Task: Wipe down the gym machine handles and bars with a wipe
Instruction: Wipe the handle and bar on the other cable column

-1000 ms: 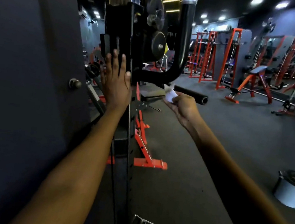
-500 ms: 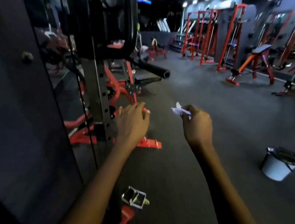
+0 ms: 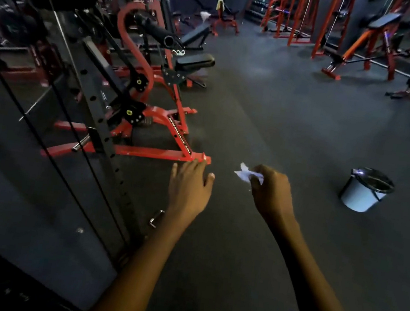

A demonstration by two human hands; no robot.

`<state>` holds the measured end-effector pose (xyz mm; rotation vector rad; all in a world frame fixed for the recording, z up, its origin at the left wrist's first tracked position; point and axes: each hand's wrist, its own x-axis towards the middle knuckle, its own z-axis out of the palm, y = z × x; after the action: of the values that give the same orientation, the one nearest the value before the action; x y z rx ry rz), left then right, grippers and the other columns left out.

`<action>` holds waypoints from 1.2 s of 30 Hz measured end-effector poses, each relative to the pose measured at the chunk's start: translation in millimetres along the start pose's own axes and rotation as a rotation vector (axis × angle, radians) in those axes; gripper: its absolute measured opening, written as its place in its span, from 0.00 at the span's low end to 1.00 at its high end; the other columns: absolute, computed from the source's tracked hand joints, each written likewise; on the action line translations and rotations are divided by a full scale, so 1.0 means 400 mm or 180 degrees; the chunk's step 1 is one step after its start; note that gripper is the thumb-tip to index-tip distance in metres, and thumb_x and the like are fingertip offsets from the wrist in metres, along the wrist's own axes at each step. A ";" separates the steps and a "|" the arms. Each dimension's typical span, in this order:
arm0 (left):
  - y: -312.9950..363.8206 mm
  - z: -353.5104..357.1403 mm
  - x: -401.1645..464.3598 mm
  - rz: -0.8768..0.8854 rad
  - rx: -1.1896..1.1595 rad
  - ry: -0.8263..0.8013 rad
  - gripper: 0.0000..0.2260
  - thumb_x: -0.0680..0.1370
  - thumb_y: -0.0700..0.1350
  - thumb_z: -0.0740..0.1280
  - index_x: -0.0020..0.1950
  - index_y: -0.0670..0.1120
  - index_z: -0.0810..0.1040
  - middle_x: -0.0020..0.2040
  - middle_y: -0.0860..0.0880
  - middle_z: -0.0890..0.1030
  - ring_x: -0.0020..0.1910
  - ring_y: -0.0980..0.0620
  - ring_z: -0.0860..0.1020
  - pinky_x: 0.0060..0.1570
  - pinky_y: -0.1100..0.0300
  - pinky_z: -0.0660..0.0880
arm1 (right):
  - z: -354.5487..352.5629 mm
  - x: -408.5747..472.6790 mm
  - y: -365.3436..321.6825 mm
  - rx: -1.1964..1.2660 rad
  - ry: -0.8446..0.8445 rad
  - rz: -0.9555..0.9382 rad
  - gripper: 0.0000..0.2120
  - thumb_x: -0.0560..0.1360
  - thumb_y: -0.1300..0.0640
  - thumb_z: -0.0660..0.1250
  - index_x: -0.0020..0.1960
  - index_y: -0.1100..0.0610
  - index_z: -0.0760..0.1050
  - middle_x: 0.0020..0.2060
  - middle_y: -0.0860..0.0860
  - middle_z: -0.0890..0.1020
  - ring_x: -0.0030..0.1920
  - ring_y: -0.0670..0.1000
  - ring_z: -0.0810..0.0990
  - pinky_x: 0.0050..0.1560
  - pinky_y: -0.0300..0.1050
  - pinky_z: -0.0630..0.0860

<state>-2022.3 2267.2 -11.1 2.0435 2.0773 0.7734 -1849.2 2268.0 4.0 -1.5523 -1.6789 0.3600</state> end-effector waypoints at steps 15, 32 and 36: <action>0.174 0.266 0.339 -0.0643 -0.0002 -0.0184 0.21 0.83 0.50 0.58 0.75 0.45 0.66 0.73 0.46 0.69 0.73 0.49 0.65 0.73 0.55 0.58 | 0.013 0.446 0.300 -0.0742 -0.0612 -0.0628 0.06 0.75 0.61 0.63 0.45 0.61 0.78 0.42 0.56 0.82 0.43 0.57 0.79 0.40 0.46 0.67; 0.250 0.316 0.673 -0.2278 0.0457 0.1555 0.21 0.82 0.50 0.59 0.74 0.45 0.67 0.73 0.46 0.69 0.73 0.49 0.65 0.72 0.56 0.60 | 0.204 0.998 0.299 0.1264 -0.1719 -0.1988 0.04 0.73 0.67 0.66 0.46 0.64 0.80 0.40 0.56 0.82 0.38 0.45 0.77 0.37 0.20 0.64; 0.253 0.269 0.690 -0.2215 0.0779 0.2502 0.24 0.82 0.47 0.61 0.77 0.44 0.61 0.79 0.48 0.57 0.78 0.51 0.52 0.76 0.53 0.54 | 0.269 1.037 0.216 0.1853 -0.1755 -0.2128 0.04 0.72 0.70 0.67 0.44 0.63 0.77 0.38 0.55 0.80 0.38 0.51 0.77 0.39 0.28 0.65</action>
<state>-1905.9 2556.8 12.1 0.9538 3.1319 1.3416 -1832.7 2704.1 25.3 -0.4347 -2.1303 0.8684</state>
